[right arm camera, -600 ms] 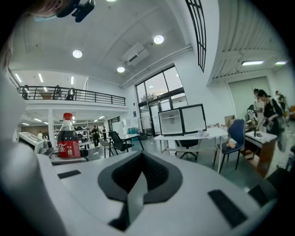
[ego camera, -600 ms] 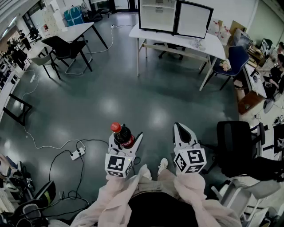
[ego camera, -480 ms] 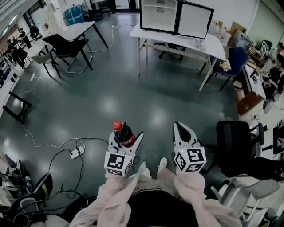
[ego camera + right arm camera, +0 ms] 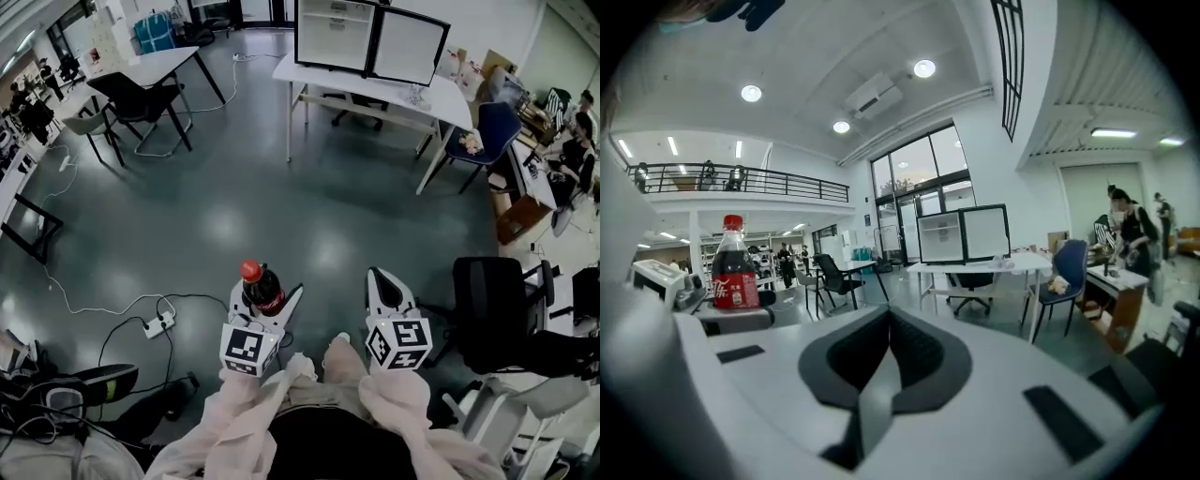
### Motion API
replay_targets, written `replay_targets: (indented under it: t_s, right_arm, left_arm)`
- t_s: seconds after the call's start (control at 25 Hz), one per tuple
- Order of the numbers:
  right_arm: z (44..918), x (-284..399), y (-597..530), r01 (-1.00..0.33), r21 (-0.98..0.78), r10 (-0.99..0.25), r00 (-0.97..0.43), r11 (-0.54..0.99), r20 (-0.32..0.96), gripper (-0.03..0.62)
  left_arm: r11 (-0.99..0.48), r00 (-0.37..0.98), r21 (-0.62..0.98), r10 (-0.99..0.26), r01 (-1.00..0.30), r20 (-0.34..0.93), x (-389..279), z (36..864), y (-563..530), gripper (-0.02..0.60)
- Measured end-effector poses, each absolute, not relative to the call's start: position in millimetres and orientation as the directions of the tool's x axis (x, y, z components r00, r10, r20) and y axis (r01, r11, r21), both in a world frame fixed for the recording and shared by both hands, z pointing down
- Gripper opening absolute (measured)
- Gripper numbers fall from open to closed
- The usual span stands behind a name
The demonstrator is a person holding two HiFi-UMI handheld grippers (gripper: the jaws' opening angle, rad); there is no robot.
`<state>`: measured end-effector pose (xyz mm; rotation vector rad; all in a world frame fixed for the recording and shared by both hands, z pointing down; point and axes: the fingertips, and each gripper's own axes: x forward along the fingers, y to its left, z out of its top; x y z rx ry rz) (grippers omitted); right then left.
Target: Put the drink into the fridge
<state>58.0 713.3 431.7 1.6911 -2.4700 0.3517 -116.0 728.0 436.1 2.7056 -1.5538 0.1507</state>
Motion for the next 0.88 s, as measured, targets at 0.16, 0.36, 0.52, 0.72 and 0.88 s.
replay_targets:
  t_s: [0.16,0.36,0.52,0.72,0.88]
  right_arm:
    - [434,64,703,-0.933,-0.14,-0.905,-0.356,0.331,0.234,0.012]
    - [439,61,681,-0.923,-0.152,-0.898,-0.381,0.354,0.222,0.012]
    - [447,52,659,-0.917,-0.144,-0.886,-0.396,0.371,0.242,0.014]
    - [451,55,615,-0.916,-0.146,-0.88,-0.4,0.373,0.256,0.014]
    - [452,60,571,-0.913,-0.153,-0.874,-0.406,0.378,0.266,0.014]
  left_arm:
    - [-0.509,0.503,-0.044,-0.858,-0.86,0.107,-115,442,717,0.329]
    - [-0.521,0.517,-0.038,-0.852,-0.853,0.088,-113,444,694,0.329]
    - [-0.508,0.505,-0.028,-0.859,-0.861,0.086,-119,449,670,0.33]
    - [-0.503,0.497,-0.03,-0.86,-0.864,0.112,-117,458,630,0.33]
    - [-0.489,0.484,-0.025,-0.867,-0.872,0.118,-115,458,587,0.33]
